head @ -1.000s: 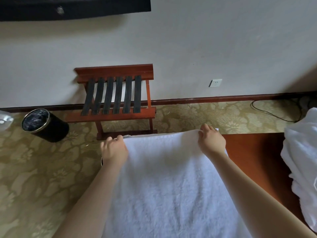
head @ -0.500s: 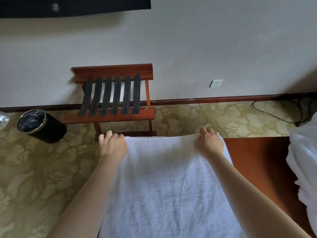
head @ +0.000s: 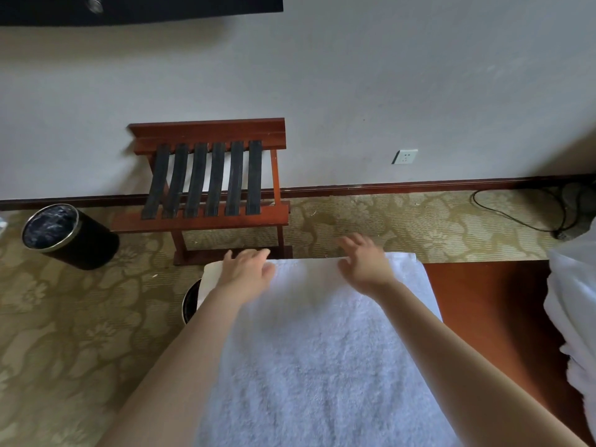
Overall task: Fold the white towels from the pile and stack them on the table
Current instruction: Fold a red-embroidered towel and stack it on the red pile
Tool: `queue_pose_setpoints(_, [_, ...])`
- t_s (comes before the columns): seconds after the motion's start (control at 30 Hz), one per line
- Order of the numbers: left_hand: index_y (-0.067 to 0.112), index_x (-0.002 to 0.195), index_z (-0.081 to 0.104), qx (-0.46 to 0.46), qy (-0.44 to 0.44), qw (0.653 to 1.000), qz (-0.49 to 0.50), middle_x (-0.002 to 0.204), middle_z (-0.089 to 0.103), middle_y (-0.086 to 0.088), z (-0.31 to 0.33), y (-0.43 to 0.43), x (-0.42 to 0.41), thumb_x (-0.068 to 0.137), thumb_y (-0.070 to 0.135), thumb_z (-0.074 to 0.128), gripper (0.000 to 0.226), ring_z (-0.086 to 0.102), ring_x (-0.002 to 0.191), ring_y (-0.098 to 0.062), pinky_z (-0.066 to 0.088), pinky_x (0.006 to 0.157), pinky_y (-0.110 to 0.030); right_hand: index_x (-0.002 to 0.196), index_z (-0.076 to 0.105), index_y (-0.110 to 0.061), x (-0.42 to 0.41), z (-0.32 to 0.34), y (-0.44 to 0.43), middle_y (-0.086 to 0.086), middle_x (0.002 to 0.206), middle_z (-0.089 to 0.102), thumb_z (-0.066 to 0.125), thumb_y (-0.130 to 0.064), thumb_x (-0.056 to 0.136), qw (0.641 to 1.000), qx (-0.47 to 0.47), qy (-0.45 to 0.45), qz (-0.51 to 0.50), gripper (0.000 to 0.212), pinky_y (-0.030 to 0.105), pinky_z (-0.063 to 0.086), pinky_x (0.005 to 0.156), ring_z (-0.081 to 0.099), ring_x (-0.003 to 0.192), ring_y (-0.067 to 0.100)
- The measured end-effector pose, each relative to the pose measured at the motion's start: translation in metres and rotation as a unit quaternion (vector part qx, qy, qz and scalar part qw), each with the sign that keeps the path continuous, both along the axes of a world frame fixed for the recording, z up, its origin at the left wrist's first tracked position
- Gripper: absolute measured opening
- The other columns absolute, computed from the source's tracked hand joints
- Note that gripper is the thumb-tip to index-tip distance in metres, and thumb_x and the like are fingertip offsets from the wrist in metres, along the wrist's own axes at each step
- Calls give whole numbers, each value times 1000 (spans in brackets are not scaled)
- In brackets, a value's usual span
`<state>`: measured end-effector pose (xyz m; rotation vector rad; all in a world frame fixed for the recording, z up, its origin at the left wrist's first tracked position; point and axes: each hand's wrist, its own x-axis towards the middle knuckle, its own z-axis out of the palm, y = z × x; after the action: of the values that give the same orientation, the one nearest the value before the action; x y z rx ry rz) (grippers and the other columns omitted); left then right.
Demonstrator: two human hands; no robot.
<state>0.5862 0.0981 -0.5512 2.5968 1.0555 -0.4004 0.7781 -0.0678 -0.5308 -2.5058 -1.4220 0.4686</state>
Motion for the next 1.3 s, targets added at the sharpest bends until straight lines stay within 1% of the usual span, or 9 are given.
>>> queue_pose_setpoints(0.07, [27,142,36,-19,20,1000,-12,142,44,2,-3,-3,9,98,44,25,49,32,135,-18,11,116,-48,146,33,-27,-3,1,16,2,147,41,46,-46,95,990,-94,90,54,56,43,33,108,36,134,24])
queue_pose_setpoints(0.17, [27,135,41,37,4,998,-45,126,46,2,-2,-5,11,95,45,29,45,38,119,-20,25,106,-40,141,40,-27,-2,-1,25,0,143,44,46,-62,90,985,-140,47,85,62,43,31,107,35,133,23])
queue_pose_setpoints(0.33, [22,104,47,82,-23,994,-66,106,43,4,10,-4,-1,92,31,32,21,37,106,-18,26,100,-37,125,51,-20,1,3,19,-2,127,54,44,-58,92,988,-62,-69,123,51,36,38,98,45,118,20])
queue_pose_setpoints(0.57, [20,108,57,237,93,961,-111,111,49,4,36,-23,-16,91,20,43,22,40,111,-19,30,91,-34,113,60,-18,-1,11,-15,-5,110,59,41,-46,98,960,-70,-227,147,37,34,31,83,42,109,20])
queue_pose_setpoints(0.7, [19,116,56,250,179,949,-70,115,54,3,46,-29,-16,87,17,53,29,50,110,-20,37,84,-31,118,54,-19,5,18,-26,-1,113,57,40,-48,98,969,-136,-197,56,38,33,39,84,51,106,21])
queue_pose_setpoints(0.9, [8,143,28,96,208,970,85,141,43,-6,47,-32,-14,87,7,58,63,53,121,-23,52,78,-33,122,46,-12,10,28,-47,6,119,53,38,-26,103,981,-138,-138,-12,25,31,40,61,56,98,28])
queue_pose_setpoints(1.03, [8,136,37,110,157,974,117,134,51,-9,65,-38,-25,87,-2,50,51,58,113,-27,49,69,-35,118,46,-12,8,45,-61,7,110,56,28,-33,105,985,-111,-129,-15,31,32,37,58,54,97,31])
queue_pose_setpoints(1.13, [7,129,42,131,133,978,97,119,61,-10,84,-49,-40,87,-4,48,43,63,102,-27,49,65,-35,114,46,-13,3,64,-78,6,104,58,26,-36,104,987,-86,-139,-11,31,28,31,49,55,79,28])
queue_pose_setpoints(1.3, [4,126,46,222,110,967,60,119,63,-10,133,-78,-66,92,3,49,35,64,105,-23,54,76,-31,116,49,-11,-11,111,-109,8,105,59,31,-37,104,990,-19,-135,-27,34,30,38,56,61,84,33])
